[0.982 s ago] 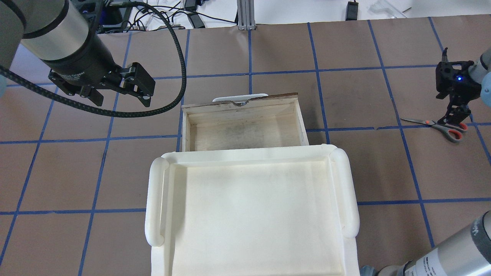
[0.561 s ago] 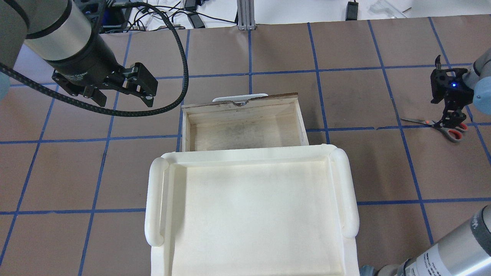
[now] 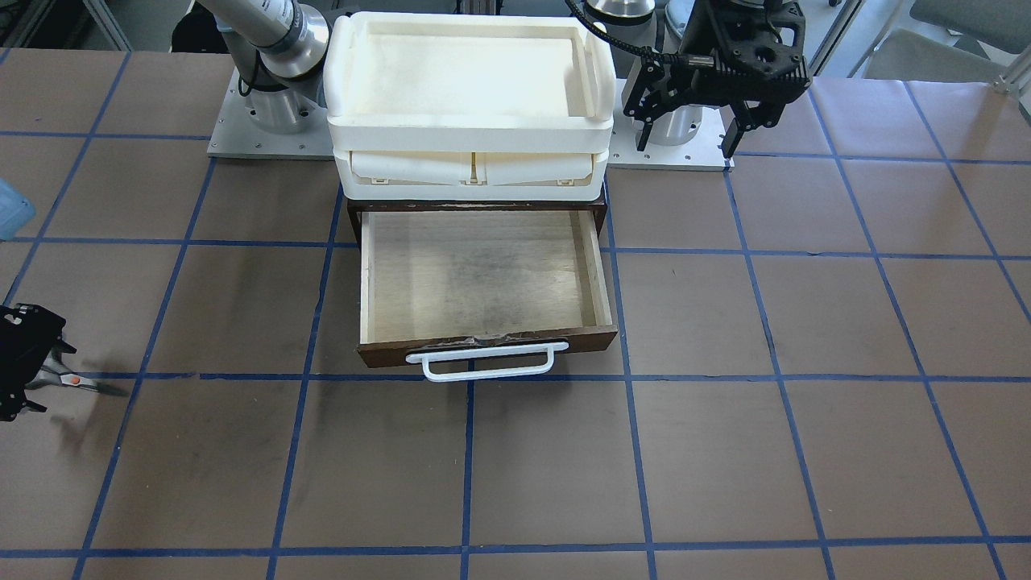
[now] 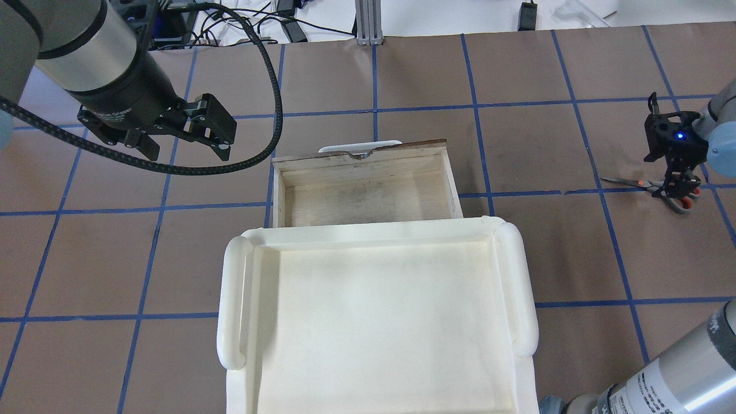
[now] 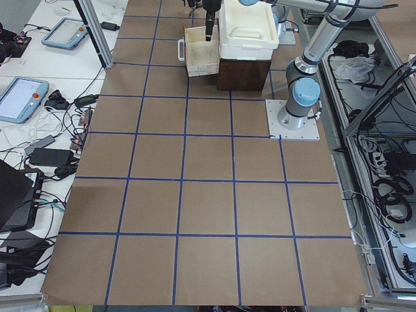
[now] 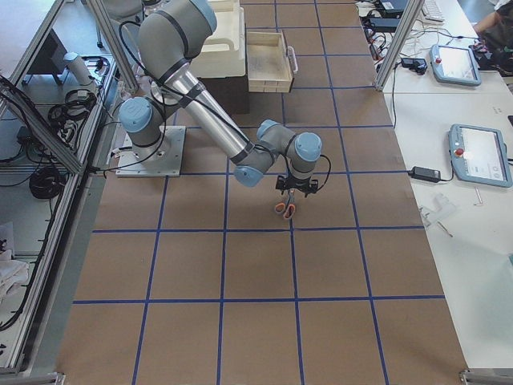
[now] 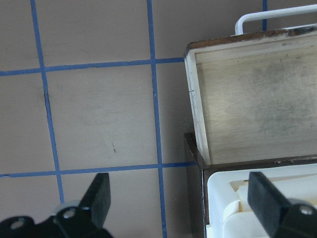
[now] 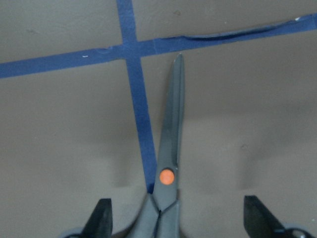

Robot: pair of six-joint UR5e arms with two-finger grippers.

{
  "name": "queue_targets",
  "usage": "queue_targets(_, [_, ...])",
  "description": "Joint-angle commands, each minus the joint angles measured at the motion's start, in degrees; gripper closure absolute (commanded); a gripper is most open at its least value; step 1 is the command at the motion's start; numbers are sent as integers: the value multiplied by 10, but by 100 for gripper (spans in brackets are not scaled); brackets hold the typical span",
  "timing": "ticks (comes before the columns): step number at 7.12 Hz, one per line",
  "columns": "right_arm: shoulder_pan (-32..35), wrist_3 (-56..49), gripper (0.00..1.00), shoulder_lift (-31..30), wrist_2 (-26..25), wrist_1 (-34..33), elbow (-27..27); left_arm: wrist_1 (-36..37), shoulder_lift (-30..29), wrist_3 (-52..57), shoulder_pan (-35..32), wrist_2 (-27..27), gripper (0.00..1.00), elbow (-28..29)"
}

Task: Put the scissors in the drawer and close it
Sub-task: 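Lower the right gripper onto the scissors and close on them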

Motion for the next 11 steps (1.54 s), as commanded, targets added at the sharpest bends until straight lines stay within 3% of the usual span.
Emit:
queue_targets(1, [-7,5,1,7,0,-3,2,-1,2,1,-1,3,0,0])
queue_targets(3, [-7,5,15,9,0,1,3,-3,3,-1,0,1,0,0])
queue_targets(4, [-7,6,61,10,1,-1,6,-3,2,-1,0,1,0,0])
queue_targets(5, [-7,9,100,8,-8,-15,3,-4,2,0,-1,3,0,0])
queue_targets(9, [-7,13,100,7,-3,-8,6,-2,5,5,4,-1,0,0])
queue_targets(11, [-6,89,100,-11,9,30,2,-8,8,7,4,2,0,0])
